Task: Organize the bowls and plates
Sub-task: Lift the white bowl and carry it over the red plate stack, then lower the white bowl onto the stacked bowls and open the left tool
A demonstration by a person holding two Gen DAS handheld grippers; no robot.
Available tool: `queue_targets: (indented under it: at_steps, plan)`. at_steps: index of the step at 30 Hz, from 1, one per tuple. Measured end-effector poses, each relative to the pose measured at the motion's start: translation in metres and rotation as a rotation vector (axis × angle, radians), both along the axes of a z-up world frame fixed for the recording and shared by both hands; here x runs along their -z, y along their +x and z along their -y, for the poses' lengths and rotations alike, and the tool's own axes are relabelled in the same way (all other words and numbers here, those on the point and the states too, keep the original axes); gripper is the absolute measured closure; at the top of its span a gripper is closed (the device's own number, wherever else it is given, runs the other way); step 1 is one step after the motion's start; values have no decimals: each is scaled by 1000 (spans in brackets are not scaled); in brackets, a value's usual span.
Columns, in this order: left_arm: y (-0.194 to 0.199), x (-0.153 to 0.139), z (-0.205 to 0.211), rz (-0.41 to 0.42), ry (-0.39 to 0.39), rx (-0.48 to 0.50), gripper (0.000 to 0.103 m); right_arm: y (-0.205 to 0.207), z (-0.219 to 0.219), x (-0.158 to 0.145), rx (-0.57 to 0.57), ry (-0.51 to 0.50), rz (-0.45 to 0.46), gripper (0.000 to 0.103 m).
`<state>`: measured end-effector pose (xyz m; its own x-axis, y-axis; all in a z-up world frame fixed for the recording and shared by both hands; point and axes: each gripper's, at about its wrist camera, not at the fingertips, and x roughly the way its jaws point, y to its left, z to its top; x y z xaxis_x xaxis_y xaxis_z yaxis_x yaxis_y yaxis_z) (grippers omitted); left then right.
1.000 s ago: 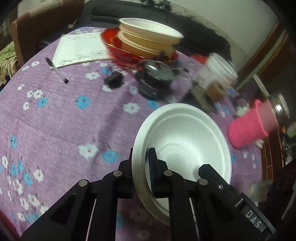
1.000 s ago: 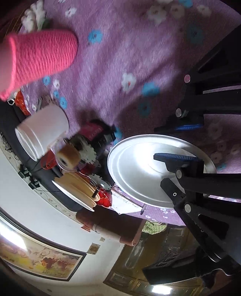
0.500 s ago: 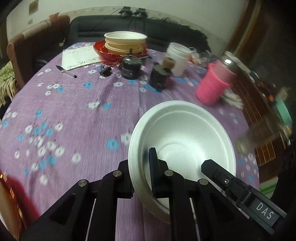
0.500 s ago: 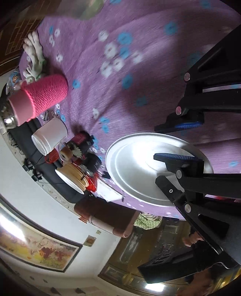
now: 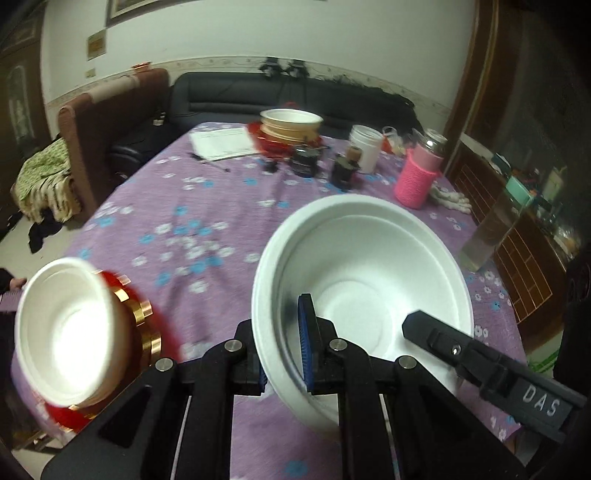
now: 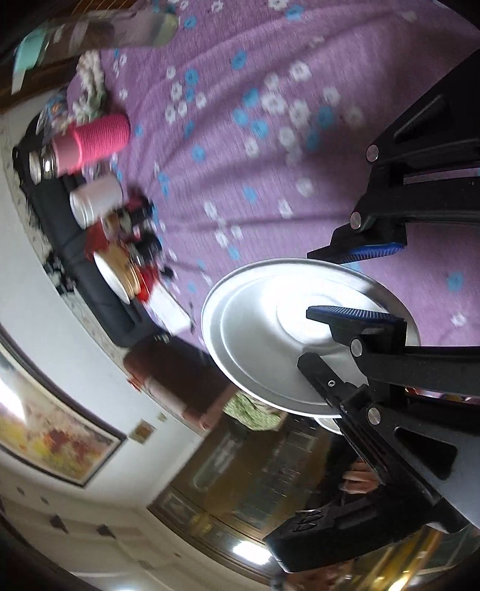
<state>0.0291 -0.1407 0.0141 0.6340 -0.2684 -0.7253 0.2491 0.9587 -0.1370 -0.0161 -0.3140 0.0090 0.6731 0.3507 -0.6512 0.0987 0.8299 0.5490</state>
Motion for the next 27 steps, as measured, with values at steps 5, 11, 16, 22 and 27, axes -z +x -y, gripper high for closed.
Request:
queue_targets:
  at_steps: [5,11,16,22,27]
  plan:
    - [-20,-1,-56,15,-1,-80,91,5,-55,-9,-96,-11,12,78]
    - [-25,0,-133,27,-21,-236,91,24,-144,-5,-254,-68,-3,78]
    - [-20,7,-177,19,-22,-330,91,36,-209,1,-360,-95,-9,78]
    - [-4,34,-198,-44,15,-346,91,51,-253,17,-398,-156,-16,78]
    - [6,53,-203,-102,22,-328,91,64,-265,38,-384,-208,-43,78]
